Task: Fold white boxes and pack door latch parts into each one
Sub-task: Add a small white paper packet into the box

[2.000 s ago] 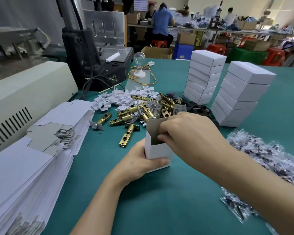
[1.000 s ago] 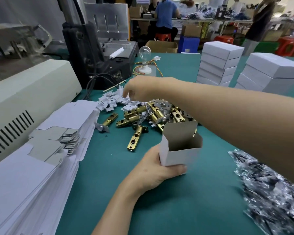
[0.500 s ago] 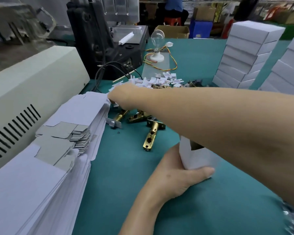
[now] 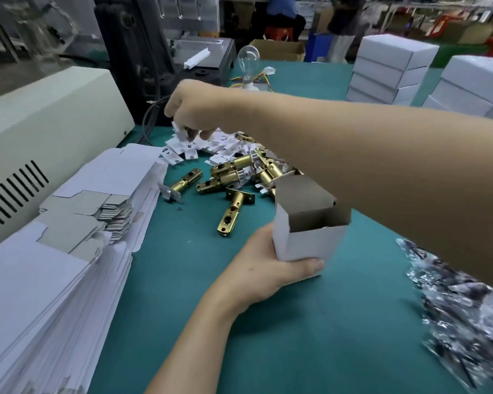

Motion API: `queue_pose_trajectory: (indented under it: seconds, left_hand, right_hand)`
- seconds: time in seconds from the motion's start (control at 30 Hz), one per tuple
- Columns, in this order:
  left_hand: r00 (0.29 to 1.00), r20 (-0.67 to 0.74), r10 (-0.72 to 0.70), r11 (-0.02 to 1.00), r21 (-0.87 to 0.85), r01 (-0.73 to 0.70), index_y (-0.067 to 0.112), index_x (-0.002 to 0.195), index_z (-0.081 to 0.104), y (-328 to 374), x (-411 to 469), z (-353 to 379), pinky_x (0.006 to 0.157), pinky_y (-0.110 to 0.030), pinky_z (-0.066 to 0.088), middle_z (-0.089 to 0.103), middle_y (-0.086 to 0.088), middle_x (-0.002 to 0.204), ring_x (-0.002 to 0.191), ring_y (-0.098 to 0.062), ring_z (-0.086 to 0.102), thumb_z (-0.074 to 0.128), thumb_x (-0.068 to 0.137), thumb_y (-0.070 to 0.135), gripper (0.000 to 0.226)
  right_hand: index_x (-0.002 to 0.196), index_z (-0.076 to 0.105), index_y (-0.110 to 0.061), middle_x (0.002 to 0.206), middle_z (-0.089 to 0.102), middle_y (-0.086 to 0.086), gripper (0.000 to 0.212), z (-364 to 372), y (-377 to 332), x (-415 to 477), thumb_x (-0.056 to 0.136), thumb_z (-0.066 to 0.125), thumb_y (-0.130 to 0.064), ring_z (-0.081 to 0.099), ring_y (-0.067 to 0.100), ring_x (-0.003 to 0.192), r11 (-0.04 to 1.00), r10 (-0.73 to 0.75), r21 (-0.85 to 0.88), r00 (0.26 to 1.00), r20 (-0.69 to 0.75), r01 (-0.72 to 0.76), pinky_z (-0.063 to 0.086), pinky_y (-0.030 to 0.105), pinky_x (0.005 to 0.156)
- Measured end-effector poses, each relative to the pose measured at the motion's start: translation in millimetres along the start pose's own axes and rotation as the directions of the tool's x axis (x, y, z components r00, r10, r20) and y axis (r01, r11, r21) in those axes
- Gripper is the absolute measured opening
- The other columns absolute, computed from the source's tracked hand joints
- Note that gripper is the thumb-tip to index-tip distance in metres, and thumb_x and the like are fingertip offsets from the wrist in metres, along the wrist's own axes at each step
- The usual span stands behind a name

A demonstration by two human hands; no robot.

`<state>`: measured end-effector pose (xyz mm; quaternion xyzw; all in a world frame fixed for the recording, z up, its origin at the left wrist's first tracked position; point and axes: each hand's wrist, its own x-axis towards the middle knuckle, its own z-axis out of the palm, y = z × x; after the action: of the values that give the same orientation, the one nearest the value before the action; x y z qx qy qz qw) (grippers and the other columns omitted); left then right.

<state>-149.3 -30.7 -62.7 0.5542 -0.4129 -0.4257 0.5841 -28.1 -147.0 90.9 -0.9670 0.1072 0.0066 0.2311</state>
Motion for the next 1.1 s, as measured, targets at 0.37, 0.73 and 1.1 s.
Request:
queue_pose_trajectory:
  seconds: [0.37, 0.73, 1.1]
  left_hand:
    - [1.0, -0.017, 0.02, 0.999, 0.044, -0.02, 0.039, 0.115, 0.073, 10.8, -4.7, 5.2, 0.086, -0.015, 0.052, 0.076, 0.017, 0.108, 0.105, -0.001, 0.069, 0.082, 0.082, 0.018, 0.041]
    - [0.999, 0.001, 0.047, 0.996, 0.077, -0.047, 0.046, 0.108, 0.072, 7.8, -5.9, 3.9, 0.084, -0.015, 0.053, 0.073, 0.019, 0.102, 0.098, 0.001, 0.067, 0.079, 0.086, 0.015, 0.038]
    - [0.99, -0.02, 0.142, 0.989, 0.039, -0.141, 0.012, 0.121, 0.063, -3.2, -1.0, 8.0, 0.081, -0.023, 0.053, 0.068, 0.014, 0.102, 0.094, -0.007, 0.062, 0.078, 0.082, 0.006, 0.043]
  right_hand:
    - [0.11, 0.067, 0.004, 0.093, 0.078, 0.017, 0.019, -46.3, 49.9, -146.9, 0.095, 0.058, 0.012, 0.078, 0.023, 0.09, 0.38, 0.127, 0.911, 0.967, -0.22, 0.158, 0.061, 0.022, 0.072]
    - [0.103, 0.075, -0.005, 0.089, 0.08, 0.01, 0.014, -39.8, 87.2, -193.8, 0.09, 0.075, -0.002, 0.079, 0.023, 0.085, 0.67, 0.167, 0.704, 0.877, -0.45, 0.234, 0.063, 0.025, 0.071]
    - [0.096, 0.078, -0.016, 0.093, 0.077, -0.004, 0.009, -21.5, 76.0, -266.5, 0.088, 0.078, -0.019, 0.072, 0.017, 0.08, 0.946, -0.219, 0.07, 0.785, -0.579, 0.315, 0.059, 0.042, 0.07]
